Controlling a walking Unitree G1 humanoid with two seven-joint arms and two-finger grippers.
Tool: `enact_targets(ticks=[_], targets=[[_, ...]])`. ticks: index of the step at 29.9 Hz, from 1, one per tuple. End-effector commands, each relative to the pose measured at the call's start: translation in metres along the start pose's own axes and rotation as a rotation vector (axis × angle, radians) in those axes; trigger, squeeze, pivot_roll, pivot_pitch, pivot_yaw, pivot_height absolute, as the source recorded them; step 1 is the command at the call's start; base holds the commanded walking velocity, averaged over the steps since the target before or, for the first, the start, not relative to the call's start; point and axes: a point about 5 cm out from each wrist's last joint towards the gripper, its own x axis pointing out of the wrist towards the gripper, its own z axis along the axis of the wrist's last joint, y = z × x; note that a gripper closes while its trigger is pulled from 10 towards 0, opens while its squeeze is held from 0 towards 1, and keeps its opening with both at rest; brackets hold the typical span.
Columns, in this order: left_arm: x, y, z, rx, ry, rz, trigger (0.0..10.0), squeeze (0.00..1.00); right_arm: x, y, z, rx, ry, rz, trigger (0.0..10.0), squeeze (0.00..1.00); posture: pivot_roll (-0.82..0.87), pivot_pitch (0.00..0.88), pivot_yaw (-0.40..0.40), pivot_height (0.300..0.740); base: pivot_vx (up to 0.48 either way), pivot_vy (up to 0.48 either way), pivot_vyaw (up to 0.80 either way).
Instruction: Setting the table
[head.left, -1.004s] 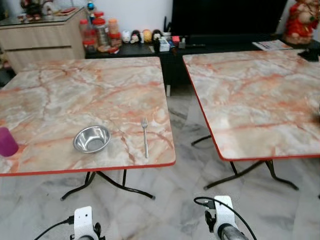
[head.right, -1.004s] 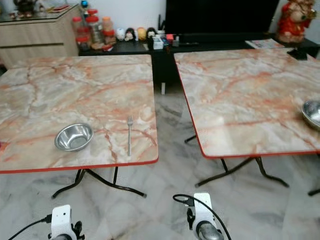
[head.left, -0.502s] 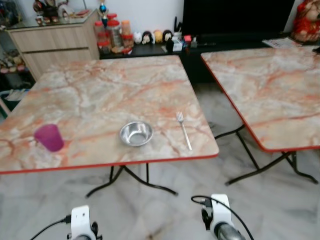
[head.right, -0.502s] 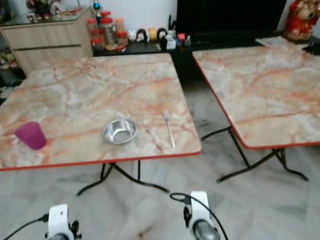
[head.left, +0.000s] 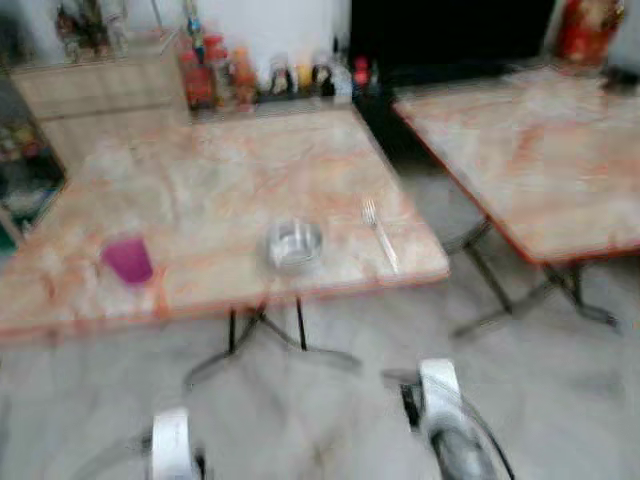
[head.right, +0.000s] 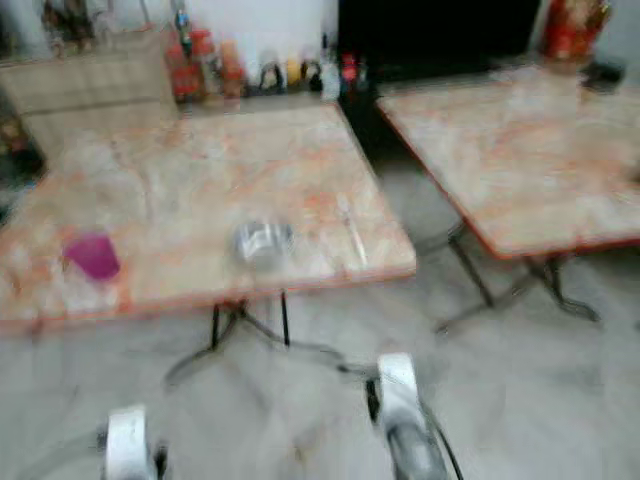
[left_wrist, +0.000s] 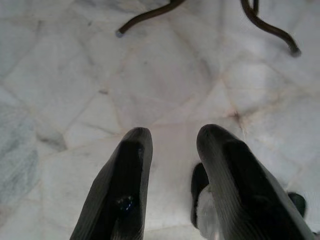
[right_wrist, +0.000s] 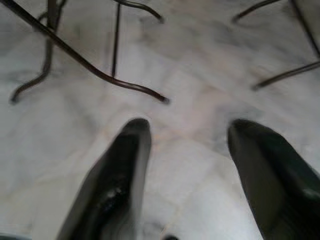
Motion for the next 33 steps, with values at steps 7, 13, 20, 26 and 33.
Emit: enact_targets(ticks=[7,13,20,26,33], targets=[[0.000,-0.005,0.001,0.009,-0.003,-0.016,10.0,0.00,0.006,0.000,0.046,-0.083,-0.252,0.012,10.0,0.00,-0.03,0.000,0.047,0.732,0.000,0.000,0.00],[0.000,-0.005,0.001,0.012,-0.002,-0.018,10.0,0.00,0.004,0.010,0.094,-0.130,-0.511,0.033,10.0,0.00,-0.03,0.000,0.046,0.732,0.000,0.000,0.00],[0.000,-0.005,0.001,0.018,-0.004,-0.017,10.0,0.00,-0.001,0.013,0.130,-0.113,-0.666,0.019,10.0,0.00,-0.03,0.000,0.045,0.732,0.129,0.000,0.00],[0.000,-0.005,0.001,0.018,-0.004,-0.017,10.0,0.00,-0.001,0.013,0.130,-0.113,-0.666,0.019,10.0,0.00,-0.03,0.000,0.045,0.732,0.300,0.000,0.00],[0.000,-0.005,0.001,0.018,-0.004,-0.017,10.0,0.00,-0.001,0.013,0.130,-0.113,-0.666,0.019,10.0,0.00,-0.03,0.000,0.045,0.732,0.300,0.000,0.00]])
